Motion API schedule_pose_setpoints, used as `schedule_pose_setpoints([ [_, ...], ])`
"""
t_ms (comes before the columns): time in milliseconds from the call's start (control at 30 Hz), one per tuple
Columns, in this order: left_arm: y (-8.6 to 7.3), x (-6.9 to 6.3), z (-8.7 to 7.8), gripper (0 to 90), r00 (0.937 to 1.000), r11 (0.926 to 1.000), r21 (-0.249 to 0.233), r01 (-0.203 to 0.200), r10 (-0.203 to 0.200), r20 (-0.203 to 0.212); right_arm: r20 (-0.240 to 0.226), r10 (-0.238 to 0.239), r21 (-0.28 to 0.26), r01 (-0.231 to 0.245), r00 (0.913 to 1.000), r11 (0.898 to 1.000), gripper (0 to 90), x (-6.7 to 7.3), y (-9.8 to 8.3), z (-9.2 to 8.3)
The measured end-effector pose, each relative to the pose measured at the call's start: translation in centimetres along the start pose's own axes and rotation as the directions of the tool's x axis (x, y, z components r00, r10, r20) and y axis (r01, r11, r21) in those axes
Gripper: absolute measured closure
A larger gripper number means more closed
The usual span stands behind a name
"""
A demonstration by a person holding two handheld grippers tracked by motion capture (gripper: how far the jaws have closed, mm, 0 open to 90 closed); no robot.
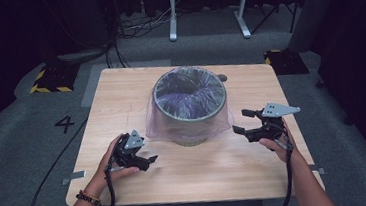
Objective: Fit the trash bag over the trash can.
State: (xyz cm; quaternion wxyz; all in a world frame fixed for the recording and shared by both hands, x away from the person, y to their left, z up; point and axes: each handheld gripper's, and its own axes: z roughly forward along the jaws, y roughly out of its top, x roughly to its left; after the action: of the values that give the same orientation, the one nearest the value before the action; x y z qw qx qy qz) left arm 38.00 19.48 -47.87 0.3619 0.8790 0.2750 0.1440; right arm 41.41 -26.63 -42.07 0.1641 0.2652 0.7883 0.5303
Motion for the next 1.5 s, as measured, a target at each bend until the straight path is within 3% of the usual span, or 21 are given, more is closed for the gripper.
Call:
schedule_pose_setpoints([
  [233, -1.3, -0.6, 0.6, 16.2, 0.9999, 0.9989, 0.047, -0.008, 0.007, 0.008, 0.054, -0.052, -0.015, 0.053, 0.9972, 0.999, 19.7, 0.6, 1.3, -1.1],
  [567, -2.2, -0.4, 1.0, 15.6, 0.9982, 0.9989, 0.028, 0.037, -0.038, 0.045, 0.071, -0.122, -0.05, 0.126, 0.9899, 0.991, 19.8, 1.2, 5.1, -1.8],
  [700, -2.4, -0.3, 1.0, 14.2, 0.9981, 0.9993, 0.01, 0.036, -0.036, 0.051, 0.07, -0.14, -0.073, 0.145, 0.9877, 0.987, 19.8, 1.4, 7.0, -1.8],
  [1167, -2.4, -0.2, 1.1, 13.1, 0.9977, 0.9991, 0.013, 0.039, -0.04, 0.055, 0.056, -0.159, -0.083, 0.163, 0.9857, 0.983, 19.0, 1.7, 10.7, 0.0],
  [1500, -2.4, -0.2, 1.1, 13.1, 0.9977, 0.9992, 0.013, 0.039, -0.04, 0.055, 0.047, -0.179, 0.003, 0.179, 0.9828, 0.984, 17.7, 1.9, 12.7, 3.0],
])
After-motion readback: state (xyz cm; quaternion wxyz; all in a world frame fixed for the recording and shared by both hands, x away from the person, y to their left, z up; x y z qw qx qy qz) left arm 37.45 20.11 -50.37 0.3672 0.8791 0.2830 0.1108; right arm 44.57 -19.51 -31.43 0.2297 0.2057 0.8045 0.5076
